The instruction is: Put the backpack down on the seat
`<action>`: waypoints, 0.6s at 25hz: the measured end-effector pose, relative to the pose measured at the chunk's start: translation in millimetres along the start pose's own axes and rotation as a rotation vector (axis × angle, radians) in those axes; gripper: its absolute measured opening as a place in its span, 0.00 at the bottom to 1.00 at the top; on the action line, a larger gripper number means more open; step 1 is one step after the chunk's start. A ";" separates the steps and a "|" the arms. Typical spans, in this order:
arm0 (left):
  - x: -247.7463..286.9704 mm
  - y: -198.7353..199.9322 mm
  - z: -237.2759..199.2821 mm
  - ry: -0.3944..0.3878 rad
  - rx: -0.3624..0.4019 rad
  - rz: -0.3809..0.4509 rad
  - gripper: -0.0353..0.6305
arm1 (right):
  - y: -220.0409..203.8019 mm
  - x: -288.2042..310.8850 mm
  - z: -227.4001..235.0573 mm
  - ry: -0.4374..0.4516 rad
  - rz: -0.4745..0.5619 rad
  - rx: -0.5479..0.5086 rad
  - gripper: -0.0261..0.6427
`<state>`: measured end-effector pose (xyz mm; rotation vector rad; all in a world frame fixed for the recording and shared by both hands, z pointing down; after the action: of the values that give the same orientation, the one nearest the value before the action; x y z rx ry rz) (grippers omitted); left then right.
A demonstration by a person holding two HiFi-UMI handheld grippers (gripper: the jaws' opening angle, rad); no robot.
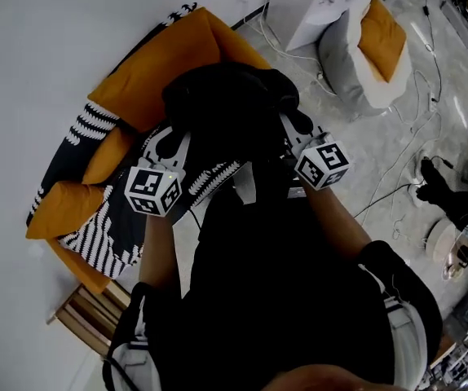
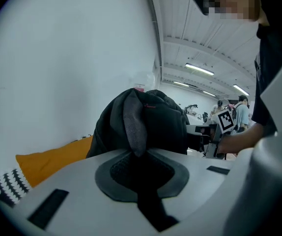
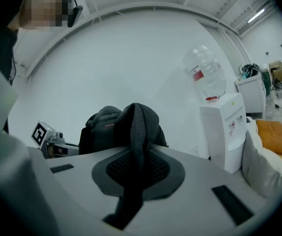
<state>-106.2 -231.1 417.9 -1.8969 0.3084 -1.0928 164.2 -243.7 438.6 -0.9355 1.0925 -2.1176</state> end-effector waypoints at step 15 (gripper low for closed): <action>104.0 -29.8 -83.0 0.057 -0.134 -0.082 0.11 | -30.3 123.2 80.6 0.024 -0.111 0.071 0.11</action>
<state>-117.7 -323.3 517.6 -2.0141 0.3455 -1.2084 150.0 -355.9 537.6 -0.9597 0.9903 -2.2475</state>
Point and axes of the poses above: the fingertips, and each gripper's own axes: x forward along the fingers, z to its right, y out of its top, the point moved 6 cm from there along -x, backward along the fingers, and after that the axes turned 7 degrees about -z, right-handed, at the moved point
